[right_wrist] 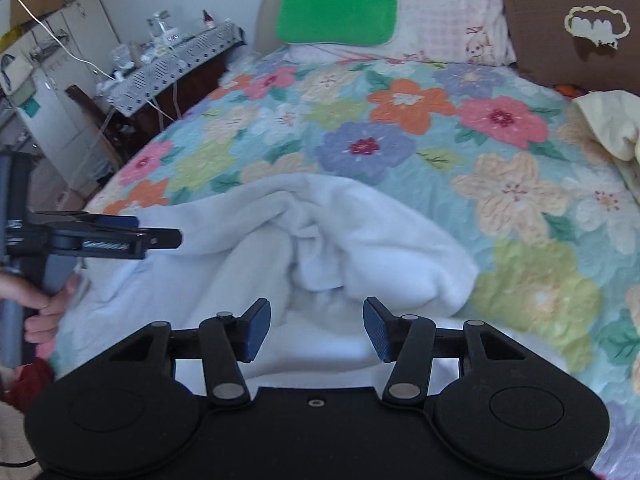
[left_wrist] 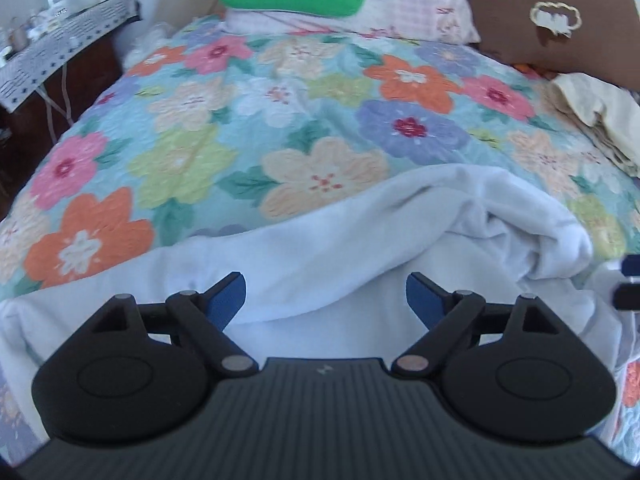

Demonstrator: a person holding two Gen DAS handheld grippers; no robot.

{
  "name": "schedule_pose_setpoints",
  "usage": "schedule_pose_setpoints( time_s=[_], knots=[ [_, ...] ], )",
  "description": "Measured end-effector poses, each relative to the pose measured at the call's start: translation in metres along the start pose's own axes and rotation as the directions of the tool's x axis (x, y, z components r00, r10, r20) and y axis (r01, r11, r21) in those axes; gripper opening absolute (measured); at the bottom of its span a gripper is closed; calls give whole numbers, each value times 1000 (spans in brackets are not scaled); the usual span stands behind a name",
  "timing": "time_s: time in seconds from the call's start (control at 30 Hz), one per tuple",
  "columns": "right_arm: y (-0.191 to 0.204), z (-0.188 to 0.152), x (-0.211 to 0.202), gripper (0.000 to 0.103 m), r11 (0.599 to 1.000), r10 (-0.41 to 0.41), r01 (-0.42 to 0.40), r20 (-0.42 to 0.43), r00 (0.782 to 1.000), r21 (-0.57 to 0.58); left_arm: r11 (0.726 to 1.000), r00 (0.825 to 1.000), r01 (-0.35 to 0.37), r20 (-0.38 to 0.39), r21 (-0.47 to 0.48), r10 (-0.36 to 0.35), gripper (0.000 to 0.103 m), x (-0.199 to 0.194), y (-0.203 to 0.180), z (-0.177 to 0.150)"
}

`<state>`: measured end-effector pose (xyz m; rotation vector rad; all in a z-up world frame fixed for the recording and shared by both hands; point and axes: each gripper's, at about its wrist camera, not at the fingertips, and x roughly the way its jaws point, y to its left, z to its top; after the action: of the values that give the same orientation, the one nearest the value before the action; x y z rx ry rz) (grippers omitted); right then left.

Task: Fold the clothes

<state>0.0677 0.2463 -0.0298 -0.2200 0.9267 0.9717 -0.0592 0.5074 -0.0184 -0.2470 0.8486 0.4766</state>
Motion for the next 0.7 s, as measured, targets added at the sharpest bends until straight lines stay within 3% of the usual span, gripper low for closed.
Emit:
schedule_pose_setpoints(
  time_s=[0.13, 0.23, 0.33, 0.4, 0.43, 0.47, 0.5, 0.53, 0.63, 0.7],
  knots=[
    [-29, 11, 32, 58, 996, -81, 83, -55, 995, 41, 995, 994, 100, 34, 30, -101, 88, 15, -22, 3],
    [-38, 11, 40, 64, 983, -167, 169, -39, 985, 76, 984, 983, 175, 60, 21, -176, 87, 23, -31, -6],
    [-48, 9, 54, 81, 988, -122, 123, -15, 992, 93, 974, 973, 227, 47, 10, -228, 87, 27, -32, -18],
    [-66, 9, 71, 83, 977, -85, 95, -61, 995, 191, 971, 969, 236, 72, 30, -238, 87, 24, -35, -20],
    [-75, 6, 76, 69, 964, -23, 39, -62, 998, 265, 970, 966, 240, 86, 41, -242, 87, 23, -37, -21],
    [-82, 4, 77, 36, 946, 55, -38, -44, 998, 321, 970, 965, 237, 101, 59, -242, 87, 20, -39, -21],
    [-82, 3, 76, 23, 937, 89, -76, -23, 996, 340, 969, 963, 234, 117, 78, -242, 87, 17, -41, -20],
    [-82, 3, 73, 21, 930, 112, -104, -2, 994, 352, 966, 959, 237, 133, 100, -249, 87, 14, -44, -20],
    [-60, 11, 51, 18, 960, 112, -132, 91, 990, 248, 956, 947, 239, 177, 171, -268, 87, 3, -54, -22],
    [-46, 21, 34, 17, 955, 177, -207, 151, 973, 214, 950, 944, 209, 207, 232, -258, 87, -3, -64, -25]
  ],
)
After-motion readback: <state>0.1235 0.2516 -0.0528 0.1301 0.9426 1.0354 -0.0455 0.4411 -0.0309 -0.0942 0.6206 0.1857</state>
